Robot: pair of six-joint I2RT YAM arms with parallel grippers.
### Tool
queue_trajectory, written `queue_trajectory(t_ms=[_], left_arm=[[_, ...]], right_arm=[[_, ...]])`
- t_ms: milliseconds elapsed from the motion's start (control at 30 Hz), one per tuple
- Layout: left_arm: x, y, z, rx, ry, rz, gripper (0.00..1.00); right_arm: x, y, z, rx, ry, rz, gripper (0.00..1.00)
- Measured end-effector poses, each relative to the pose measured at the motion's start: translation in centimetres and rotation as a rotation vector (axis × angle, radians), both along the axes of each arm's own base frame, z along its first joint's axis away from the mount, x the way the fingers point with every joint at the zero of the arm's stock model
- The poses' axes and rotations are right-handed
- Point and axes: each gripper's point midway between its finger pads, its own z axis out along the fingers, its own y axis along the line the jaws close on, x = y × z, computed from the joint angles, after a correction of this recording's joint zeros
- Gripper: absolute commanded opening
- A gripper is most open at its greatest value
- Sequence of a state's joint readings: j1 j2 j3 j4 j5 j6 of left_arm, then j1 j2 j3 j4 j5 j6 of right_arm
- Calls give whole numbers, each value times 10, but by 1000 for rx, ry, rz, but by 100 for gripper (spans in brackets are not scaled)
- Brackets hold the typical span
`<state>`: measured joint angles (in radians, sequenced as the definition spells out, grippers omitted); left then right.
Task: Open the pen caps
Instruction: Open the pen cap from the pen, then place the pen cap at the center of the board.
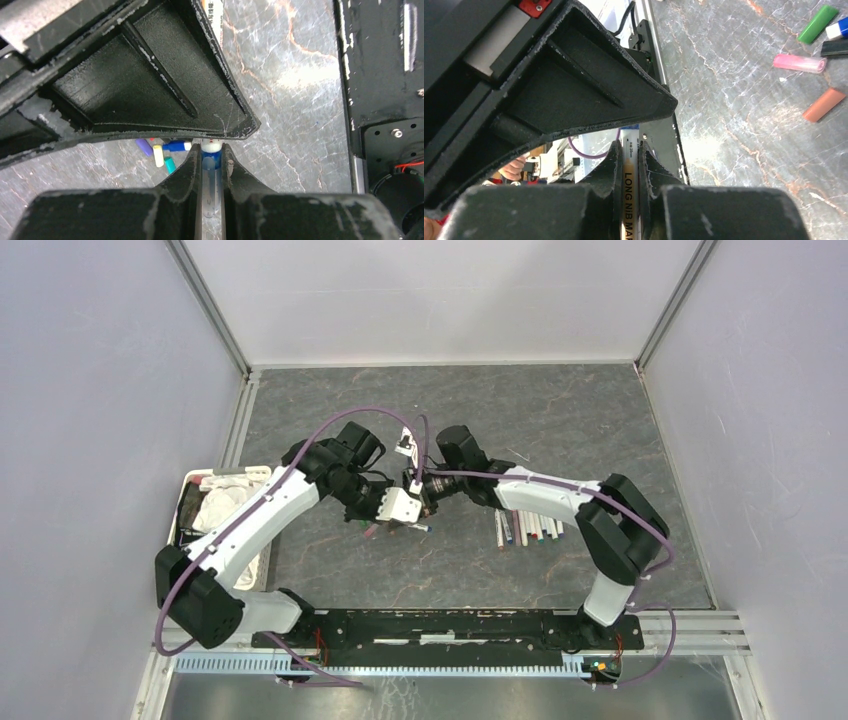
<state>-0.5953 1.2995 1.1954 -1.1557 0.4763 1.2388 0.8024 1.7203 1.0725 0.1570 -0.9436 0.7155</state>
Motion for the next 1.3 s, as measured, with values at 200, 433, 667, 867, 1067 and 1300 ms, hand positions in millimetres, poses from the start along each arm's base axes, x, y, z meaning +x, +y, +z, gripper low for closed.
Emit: queue_trajectory(t_ms=[200, 433, 667, 867, 1067, 1300], left_arm=[[12, 10, -13, 72, -9, 32, 2], [17, 6, -15, -15, 39, 18, 2], [10, -28, 34, -429, 127, -91, 2], [20, -1, 9, -244, 54, -51, 2], [84, 123, -14, 110, -126, 260, 2], [82, 88, 11, 87, -182, 162, 2]], right_arm=[[12, 6, -13, -28, -8, 18, 0], [13, -11, -25, -3, -99, -42, 0], [7, -50, 16, 174, -300, -296, 0], [-2, -61, -3, 95, -298, -240, 0], [-88, -139, -103, -243, 60, -110, 0], [-82, -127, -82, -219, 60, -62, 0]])
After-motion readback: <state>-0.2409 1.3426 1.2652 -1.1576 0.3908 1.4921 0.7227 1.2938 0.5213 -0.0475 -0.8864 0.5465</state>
